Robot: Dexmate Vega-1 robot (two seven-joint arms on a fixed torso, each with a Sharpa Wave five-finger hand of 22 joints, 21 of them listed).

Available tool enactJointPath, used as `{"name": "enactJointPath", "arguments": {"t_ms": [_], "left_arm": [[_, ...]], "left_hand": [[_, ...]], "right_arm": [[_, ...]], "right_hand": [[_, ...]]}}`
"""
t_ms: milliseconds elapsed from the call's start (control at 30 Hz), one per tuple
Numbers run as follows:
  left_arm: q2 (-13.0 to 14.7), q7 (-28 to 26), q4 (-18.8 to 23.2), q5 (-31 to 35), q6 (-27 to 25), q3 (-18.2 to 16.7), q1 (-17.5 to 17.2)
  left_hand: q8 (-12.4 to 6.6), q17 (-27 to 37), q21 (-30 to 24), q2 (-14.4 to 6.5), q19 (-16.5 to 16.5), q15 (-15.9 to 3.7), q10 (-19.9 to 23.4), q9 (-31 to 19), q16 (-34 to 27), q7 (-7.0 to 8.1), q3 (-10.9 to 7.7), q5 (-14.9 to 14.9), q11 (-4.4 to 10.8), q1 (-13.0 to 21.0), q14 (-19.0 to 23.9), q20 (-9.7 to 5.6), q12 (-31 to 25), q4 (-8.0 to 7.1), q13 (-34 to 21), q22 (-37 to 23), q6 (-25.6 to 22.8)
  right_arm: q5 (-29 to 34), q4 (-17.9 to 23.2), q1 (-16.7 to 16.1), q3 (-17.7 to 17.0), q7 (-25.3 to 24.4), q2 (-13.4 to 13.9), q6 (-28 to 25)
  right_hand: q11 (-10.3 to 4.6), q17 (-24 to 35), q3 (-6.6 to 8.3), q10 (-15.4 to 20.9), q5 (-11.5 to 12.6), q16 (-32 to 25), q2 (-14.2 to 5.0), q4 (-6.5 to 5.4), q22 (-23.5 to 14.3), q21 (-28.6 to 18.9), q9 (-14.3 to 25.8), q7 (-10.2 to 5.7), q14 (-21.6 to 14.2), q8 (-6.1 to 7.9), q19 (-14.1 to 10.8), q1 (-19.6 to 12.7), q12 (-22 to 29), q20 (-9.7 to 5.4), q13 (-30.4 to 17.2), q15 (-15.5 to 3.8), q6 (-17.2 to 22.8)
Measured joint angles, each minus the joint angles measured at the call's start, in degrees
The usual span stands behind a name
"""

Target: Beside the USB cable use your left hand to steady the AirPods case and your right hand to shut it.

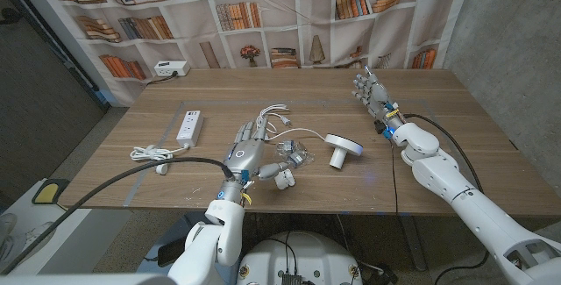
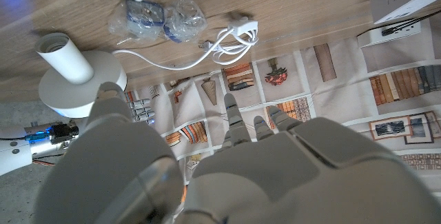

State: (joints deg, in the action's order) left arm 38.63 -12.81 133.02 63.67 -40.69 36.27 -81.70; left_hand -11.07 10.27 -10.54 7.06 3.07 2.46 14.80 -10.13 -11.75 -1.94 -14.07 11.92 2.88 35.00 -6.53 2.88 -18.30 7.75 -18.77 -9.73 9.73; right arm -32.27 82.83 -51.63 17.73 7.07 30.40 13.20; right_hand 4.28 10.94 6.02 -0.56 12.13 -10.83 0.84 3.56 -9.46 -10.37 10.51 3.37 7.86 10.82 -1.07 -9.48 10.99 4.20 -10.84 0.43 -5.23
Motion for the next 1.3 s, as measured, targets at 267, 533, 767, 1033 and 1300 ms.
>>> {"name": "enactJointPath", "arguments": {"t_ms": [267,533,767,1033,1300], "left_arm": [[1.37,3.91,0.76,1.67,-1.86,1.67,1.38],[2.51,6.03,0.99,4.46,-3.33,3.44,2.57],[3.23,6.85,0.52,7.32,-4.62,5.29,3.62],[3.8,9.59,0.27,10.21,-6.23,7.09,4.91],[4.46,13.25,0.41,12.52,-7.22,8.65,6.17]], "left_hand": [[0.0,0.0,0.0,-0.94,0.42,0.0,0.67,0.0,0.0,0.0,-0.32,0.0,0.5,0.94,0.0,0.42,-0.43,0.32,-0.26,0.0,0.0],[0.0,0.0,0.0,-1.5,0.89,-0.02,0.67,0.0,0.0,0.0,-0.56,0.0,0.5,1.5,-0.02,0.39,-0.43,0.55,-0.79,0.0,0.0],[0.0,-0.01,0.0,-1.5,0.41,-0.53,0.66,-0.01,0.0,0.0,-0.55,-0.27,0.5,1.5,-0.54,-0.64,-0.43,0.55,-1.05,0.0,0.0],[0.0,0.0,0.0,-1.71,0.41,-0.53,0.53,-0.01,0.15,0.09,-0.55,-0.49,0.63,1.71,-0.54,-0.64,-0.43,0.55,-1.33,0.0,0.08],[0.0,-0.15,-0.32,-2.7,0.0,-0.84,0.95,-0.01,0.27,0.73,-1.04,-0.7,1.03,2.71,-0.22,-1.05,-0.43,0.54,-1.59,0.0,0.1]], "right_arm": [[0.12,-0.11,0.13,0.14,-0.04,-0.08,-0.13],[0.25,-0.26,0.29,0.28,-0.18,-0.19,-0.24],[0.3,-0.71,0.53,0.47,-0.15,-0.37,-0.27],[0.37,-0.87,0.6,0.51,-0.11,-0.38,-0.29],[0.51,-0.88,0.62,0.47,-0.16,-0.33,-0.14]], "right_hand": [[0.0,0.0,0.0,0.0,0.0,0.0,0.0,0.0,0.0,0.0,0.0,0.0,0.0,0.0,0.0,0.0,0.0,0.0,0.0,0.0,0.0],[0.0,0.0,0.0,0.0,-0.28,0.0,0.0,-0.01,0.0,0.0,0.0,0.0,0.0,0.0,0.0,0.0,0.0,0.0,0.0,0.0,0.0],[0.0,0.0,0.0,0.0,-0.27,0.0,0.0,-0.01,0.0,0.0,0.0,0.0,0.0,0.0,0.0,0.0,0.0,0.0,0.0,0.0,0.0],[0.0,0.0,0.0,0.0,-0.27,-0.07,0.0,-0.01,0.0,0.0,0.0,0.0,0.0,0.0,0.0,0.0,0.0,0.0,0.0,0.0,0.0],[0.0,0.0,-0.19,0.0,-0.26,-0.22,0.0,0.18,0.0,-0.24,0.0,0.0,0.24,0.0,-0.21,0.0,0.0,-0.85,0.0,-0.25,0.0]]}}
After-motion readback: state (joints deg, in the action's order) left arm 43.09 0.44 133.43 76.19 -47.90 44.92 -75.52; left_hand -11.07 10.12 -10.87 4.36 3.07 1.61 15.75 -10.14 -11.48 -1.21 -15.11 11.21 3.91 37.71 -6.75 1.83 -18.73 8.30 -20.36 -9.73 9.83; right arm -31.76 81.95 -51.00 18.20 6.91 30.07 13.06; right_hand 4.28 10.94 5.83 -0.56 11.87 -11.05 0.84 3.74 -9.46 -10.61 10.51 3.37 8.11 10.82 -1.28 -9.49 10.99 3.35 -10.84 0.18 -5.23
